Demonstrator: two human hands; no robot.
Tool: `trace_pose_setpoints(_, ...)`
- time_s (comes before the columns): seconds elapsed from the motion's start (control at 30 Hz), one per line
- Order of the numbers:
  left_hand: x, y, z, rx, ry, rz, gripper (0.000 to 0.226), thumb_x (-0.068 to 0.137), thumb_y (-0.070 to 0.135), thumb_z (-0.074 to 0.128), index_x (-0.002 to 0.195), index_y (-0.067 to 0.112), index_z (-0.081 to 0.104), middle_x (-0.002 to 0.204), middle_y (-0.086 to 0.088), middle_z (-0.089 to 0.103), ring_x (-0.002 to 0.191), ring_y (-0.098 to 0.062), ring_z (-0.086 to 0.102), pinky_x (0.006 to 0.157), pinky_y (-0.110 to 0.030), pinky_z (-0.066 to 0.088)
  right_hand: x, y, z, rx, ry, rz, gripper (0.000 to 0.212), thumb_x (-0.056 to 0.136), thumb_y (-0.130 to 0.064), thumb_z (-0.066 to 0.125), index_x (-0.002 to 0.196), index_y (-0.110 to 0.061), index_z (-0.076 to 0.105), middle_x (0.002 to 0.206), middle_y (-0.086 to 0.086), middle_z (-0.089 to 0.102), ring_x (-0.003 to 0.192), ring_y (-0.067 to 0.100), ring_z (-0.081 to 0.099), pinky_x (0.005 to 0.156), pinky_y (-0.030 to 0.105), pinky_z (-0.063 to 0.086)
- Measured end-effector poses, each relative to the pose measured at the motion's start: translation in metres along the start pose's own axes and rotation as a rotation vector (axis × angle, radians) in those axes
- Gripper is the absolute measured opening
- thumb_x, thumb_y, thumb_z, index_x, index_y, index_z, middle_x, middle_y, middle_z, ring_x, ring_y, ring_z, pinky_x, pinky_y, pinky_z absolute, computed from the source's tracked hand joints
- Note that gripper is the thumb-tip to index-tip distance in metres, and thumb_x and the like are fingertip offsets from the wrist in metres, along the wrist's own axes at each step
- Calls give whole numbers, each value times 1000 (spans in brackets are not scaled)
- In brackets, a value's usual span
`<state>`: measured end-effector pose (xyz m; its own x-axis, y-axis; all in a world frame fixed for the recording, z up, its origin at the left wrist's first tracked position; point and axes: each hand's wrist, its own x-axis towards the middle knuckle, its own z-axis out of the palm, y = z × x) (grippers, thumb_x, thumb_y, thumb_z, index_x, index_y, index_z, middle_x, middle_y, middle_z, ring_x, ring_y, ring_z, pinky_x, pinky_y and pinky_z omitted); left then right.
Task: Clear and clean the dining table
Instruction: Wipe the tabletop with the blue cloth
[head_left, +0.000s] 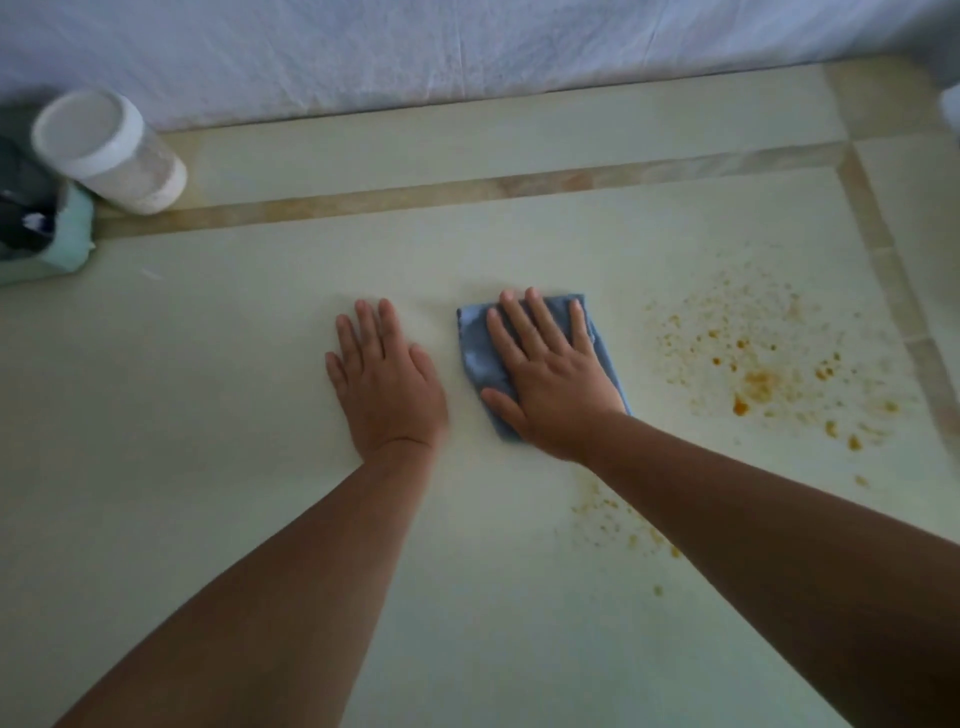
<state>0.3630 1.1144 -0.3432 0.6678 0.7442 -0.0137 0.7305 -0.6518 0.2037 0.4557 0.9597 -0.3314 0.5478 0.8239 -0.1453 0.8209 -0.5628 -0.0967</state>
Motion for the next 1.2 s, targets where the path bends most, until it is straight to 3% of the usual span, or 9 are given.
trace_pose_setpoints(0.13, 3, -2, -1, -24, -27, 12, 55, 99, 28, 35, 153, 16, 28, 160, -8, 22, 149, -31, 16, 117, -50, 13, -46, 10, 6, -25, -44, -151, 81, 94, -65, 25, 158, -17, 10, 165, 4, 8, 152, 25, 3, 120, 56, 4)
trace_pose_setpoints(0.33, -3, -19, -11, 2, -144, 119, 57, 102, 28, 34, 155, 17, 19, 163, -10, 12, 150, -31, 9, 117, -47, 14, -51, 12, 9, 17, -53, -125, 79, 94, -66, 25, 158, -24, 6, 165, -3, 4, 152, 19, 0, 121, 52, -1)
trace_pose_setpoints(0.47, -49, -38, -16, 74, -167, 223, 57, 100, 32, 30, 154, 15, 23, 161, -13, 19, 148, -34, 17, 114, -49, 24, -52, -5, 5, 100, -26, 87, 76, 95, -63, 22, 158, -25, 3, 166, -5, 2, 152, 18, -5, 120, 50, -10)
trace_pose_setpoints(0.6, -108, -41, -14, 51, -162, 206, 61, 96, 39, 22, 152, 17, 30, 158, -12, 28, 146, -35, 25, 112, -52, 28, -83, -44, 15, 142, 12, 275, 82, 92, -64, 19, 158, -16, 7, 165, 3, 2, 152, 25, -5, 118, 58, -8)
trace_pose_setpoints(0.67, -125, -36, -12, 31, -137, 168, 61, 95, 38, 24, 152, 17, 32, 157, -11, 30, 145, -34, 26, 111, -52, 28, -113, -55, 21, 102, 29, 184, 81, 93, -63, 22, 157, -14, 12, 165, 6, 7, 152, 28, 0, 118, 59, -4)
trace_pose_setpoints(0.83, -137, -17, -8, -37, -131, 13, 65, 92, 37, 17, 153, 21, 27, 160, -6, 24, 148, -31, 19, 115, -52, 20, -157, -27, 28, -32, -22, -239, 75, 97, -61, 31, 156, -16, 19, 164, 5, 16, 151, 28, 10, 119, 58, 6)
trace_pose_setpoints(0.93, -141, -16, -5, -37, -121, 19, 58, 97, 33, 28, 154, 20, 25, 161, -6, 21, 149, -31, 15, 116, -51, 16, -146, 0, 28, -59, -25, -342, 71, 97, -59, 29, 156, -21, 21, 163, 1, 21, 151, 25, 16, 120, 56, 5)
trace_pose_setpoints(1.07, -132, -25, -8, -147, -153, -6, 59, 97, 32, 36, 154, 24, 23, 163, -1, 13, 151, -26, 6, 117, -48, 9, -129, 2, 23, -10, 29, -86, 71, 96, -58, 28, 156, -21, 22, 163, 1, 21, 151, 24, 16, 120, 56, 6)
trace_pose_setpoints(1.2, -124, -29, -18, -571, -213, -91, 60, 92, 36, 33, 151, 26, 30, 162, 3, 15, 151, -17, 2, 117, -39, -1, -120, -37, 23, 112, 50, 298, 75, 96, -59, 25, 157, -17, 10, 165, 4, 5, 152, 25, -1, 119, 58, -6)
